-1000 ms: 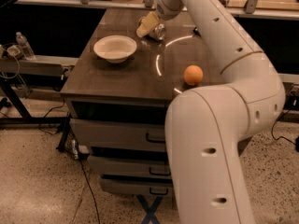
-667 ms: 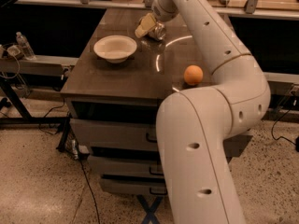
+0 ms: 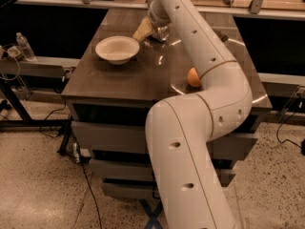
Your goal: Place orange can upright
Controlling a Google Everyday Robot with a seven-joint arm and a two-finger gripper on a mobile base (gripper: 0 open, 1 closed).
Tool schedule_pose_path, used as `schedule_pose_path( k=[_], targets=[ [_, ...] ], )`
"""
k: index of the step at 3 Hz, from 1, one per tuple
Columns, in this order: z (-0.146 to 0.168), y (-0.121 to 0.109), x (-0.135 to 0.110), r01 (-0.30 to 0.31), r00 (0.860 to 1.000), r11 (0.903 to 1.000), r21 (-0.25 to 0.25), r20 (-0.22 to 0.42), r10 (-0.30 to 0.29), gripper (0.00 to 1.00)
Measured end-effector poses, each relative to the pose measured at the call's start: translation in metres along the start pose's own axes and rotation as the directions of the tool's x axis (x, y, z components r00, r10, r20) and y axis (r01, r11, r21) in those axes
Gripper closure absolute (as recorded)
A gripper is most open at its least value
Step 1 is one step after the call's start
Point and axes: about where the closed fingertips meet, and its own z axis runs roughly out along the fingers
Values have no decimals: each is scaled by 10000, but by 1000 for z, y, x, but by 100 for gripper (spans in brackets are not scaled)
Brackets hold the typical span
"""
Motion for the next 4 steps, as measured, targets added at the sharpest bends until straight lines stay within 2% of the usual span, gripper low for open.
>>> schedule_pose_path(
  k=[1,2,3,4],
  targets=[
    [11,7,2,131,9995,9999,55,-294,-130,14],
    [13,4,10,200,9980,9996,175,-603,-189,36],
    [9,-2,14,251,9972,9993,282,-714,-231,60],
    [8,-2,14,252,9972,9993,283,-716,-231,92]
  ],
)
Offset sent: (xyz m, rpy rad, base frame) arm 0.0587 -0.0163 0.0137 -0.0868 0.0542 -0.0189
